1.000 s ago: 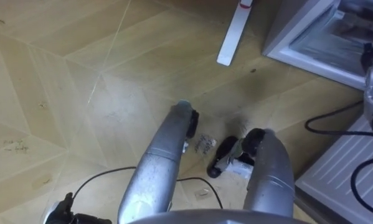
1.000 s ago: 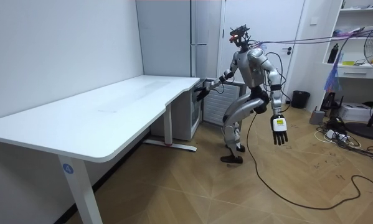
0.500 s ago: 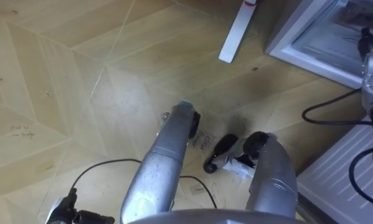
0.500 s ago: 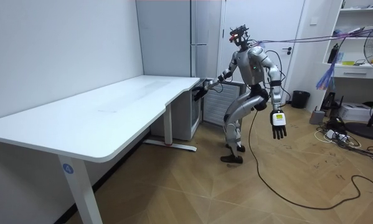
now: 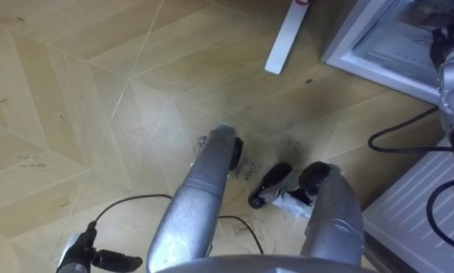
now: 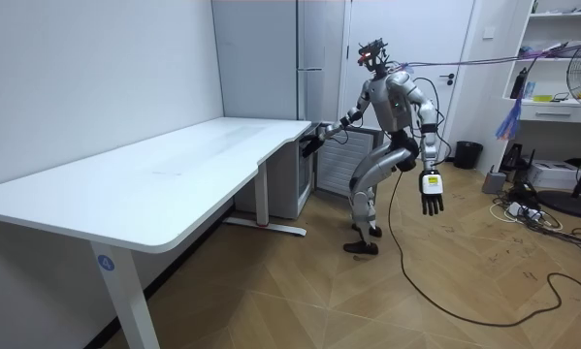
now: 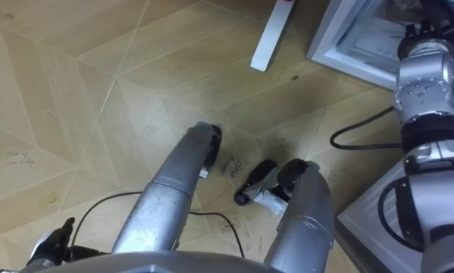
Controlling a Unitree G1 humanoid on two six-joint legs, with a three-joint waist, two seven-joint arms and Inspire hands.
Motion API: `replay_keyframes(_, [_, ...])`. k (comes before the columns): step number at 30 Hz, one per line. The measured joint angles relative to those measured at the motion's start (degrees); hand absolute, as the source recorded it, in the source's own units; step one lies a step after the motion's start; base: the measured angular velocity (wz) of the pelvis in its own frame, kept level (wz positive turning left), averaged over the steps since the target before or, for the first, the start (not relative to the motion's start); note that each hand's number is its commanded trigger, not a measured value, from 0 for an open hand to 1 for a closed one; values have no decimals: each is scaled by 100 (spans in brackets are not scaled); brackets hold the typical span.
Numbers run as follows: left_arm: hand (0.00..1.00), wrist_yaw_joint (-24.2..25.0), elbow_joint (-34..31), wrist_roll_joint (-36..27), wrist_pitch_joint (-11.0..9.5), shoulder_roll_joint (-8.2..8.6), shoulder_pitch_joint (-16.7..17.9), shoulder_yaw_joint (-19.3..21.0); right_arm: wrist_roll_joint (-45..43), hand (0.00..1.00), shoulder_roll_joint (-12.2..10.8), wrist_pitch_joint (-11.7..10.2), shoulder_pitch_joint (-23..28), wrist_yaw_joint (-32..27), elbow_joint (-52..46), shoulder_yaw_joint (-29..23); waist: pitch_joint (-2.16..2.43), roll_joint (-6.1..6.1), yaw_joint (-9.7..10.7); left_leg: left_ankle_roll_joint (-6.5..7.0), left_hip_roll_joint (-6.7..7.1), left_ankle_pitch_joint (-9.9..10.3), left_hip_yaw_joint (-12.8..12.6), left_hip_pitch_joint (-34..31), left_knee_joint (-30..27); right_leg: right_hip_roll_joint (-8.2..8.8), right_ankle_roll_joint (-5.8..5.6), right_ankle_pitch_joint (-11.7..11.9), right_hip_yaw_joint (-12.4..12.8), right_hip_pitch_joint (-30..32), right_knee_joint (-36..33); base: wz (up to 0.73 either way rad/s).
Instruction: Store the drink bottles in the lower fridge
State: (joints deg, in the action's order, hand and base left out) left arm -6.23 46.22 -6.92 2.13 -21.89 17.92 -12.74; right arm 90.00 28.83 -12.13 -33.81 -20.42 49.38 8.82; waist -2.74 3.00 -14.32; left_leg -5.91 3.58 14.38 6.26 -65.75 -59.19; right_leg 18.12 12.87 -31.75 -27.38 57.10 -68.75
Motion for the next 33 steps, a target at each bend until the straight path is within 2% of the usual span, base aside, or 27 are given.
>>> replay_keyframes(4, [0, -91, -90, 37, 28, -6, 25, -1, -6, 0, 2, 124, 0, 0, 7, -4, 0, 0, 21, 18, 11, -42, 23, 57, 120, 9, -41, 46, -78, -102, 128, 2])
replay_keyframes(6, [0, -94, -206, 43, 54, -16, 53, -3, -53, 0, 1, 219, 1, 89, 124, 4, -1, 1, 38, 19, 8, -42, 34, 97, 127, 3, -19, 70, -119, -172, 163, 3])
replay_keyframes(8, [0, -83, -211, 29, 44, -40, 50, -4, -53, 0, 5, 302, 2, 359, 378, 110, -3, 2, 33, 20, 4, -40, 60, 186, 160, -20, -43, 76, -150, -280, 223, 0])
replay_keyframes(12, [0, -72, -125, 22, 37, -170, 38, -103, -312, 0, 57, 611, 16, 1117, 1011, 387, -26, -22, 25, 28, 4, -33, 170, 423, 205, -39, -52, 74, -305, -615, 372, 7])
replay_keyframes(14, [0, -41, 7, -8, 28, -185, 8, -112, -579, 0, 58, 751, 91, 1483, 1239, 516, -34, -19, 20, 31, -11, -32, 182, 570, 306, -50, -111, 91, -379, -791, 523, 13])
replay_keyframes(16, [0, 50, 131, -20, 34, -185, 5, -108, -1109, 0, 76, 871, 420, 2049, 1314, 580, -35, -18, 28, 31, -20, -32, 196, 794, 481, -119, -238, 155, -391, -1032, 753, 11])
replay_keyframes(19, [0, 137, 336, -25, 17, -184, -17, -110, -1579, 0, 64, 1022, 752, 2531, 1495, 661, -38, -16, 41, 71, -16, -27, 202, 1087, 648, -148, -300, 210, -451, -1363, 975, 2])
replay_keyframes(21, [0, 177, 521, -32, -2, -184, -102, -109, -2053, 0, 65, 1101, 1107, 2831, 1576, 732, -36, -21, 89, 180, -31, -25, 195, 1312, 842, -243, -429, 304, -456, -1615, 1244, 4])
replay_keyframes(23, [0, 208, 800, -30, -3, -168, -300, -154, -2521, 0, 32, 1126, 1306, 3078, 1762, 806, -31, -27, 131, 250, -63, -32, 188, 1470, 1006, -346, -502, 415, -447, -1779, 1498, -9])
replay_keyframes(25, [0, 220, 1086, -27, -15, -124, -529, -106, -3314, 0, -89, 1175, 1584, 3368, 2086, 794, -10, -58, 167, 286, -123, -35, 191, 1743, 1238, -527, -592, 588, -431, -2067, 1916, -17])
replay_keyframes(28, [0, 223, 1294, 23, -30, -49, -735, -99, -4269, 0, -223, 1205, 1931, 3522, 2467, 804, 45, -140, 294, 347, -124, -40, 175, 2085, 1458, -619, -712, 704, -400, -2428, 2248, -1])
replay_keyframes(29, [0, 222, 1367, 32, -73, 1, -784, -93, -4656, 0, -306, 1225, 2143, 3590, 2615, 826, 79, -184, 316, 395, -163, -41, 93, 2272, 1595, -718, -760, 771, -258, -2592, 2435, -9])
replay_keyframes(30, [0, 210, 1447, 19, -81, 74, -852, -92, -5027, 0, -420, 1248, 2346, 3604, 2704, 929, 97, -171, 311, 439, -227, -52, -74, 2524, 1784, -815, -821, 830, -45, -2754, 2623, -20])
replay_keyframes(31, [0, 198, 1465, 15, -79, 122, -866, -96, -5149, 0, -476, 1276, 2436, 3609, 2734, 1031, 102, -174, 311, 453, -252, -58, -137, 2660, 1886, -856, -840, 876, 35, -2848, 2735, -37])
replay_keyframes(33, [0, 181, 1587, 24, -80, 347, -934, -100, -5457, 0, -744, 1353, 2742, 3614, 2922, 1281, 140, -229, 357, 487, -284, -79, -238, 3149, 2252, -963, -911, 1022, 145, -3279, 3163, -28])
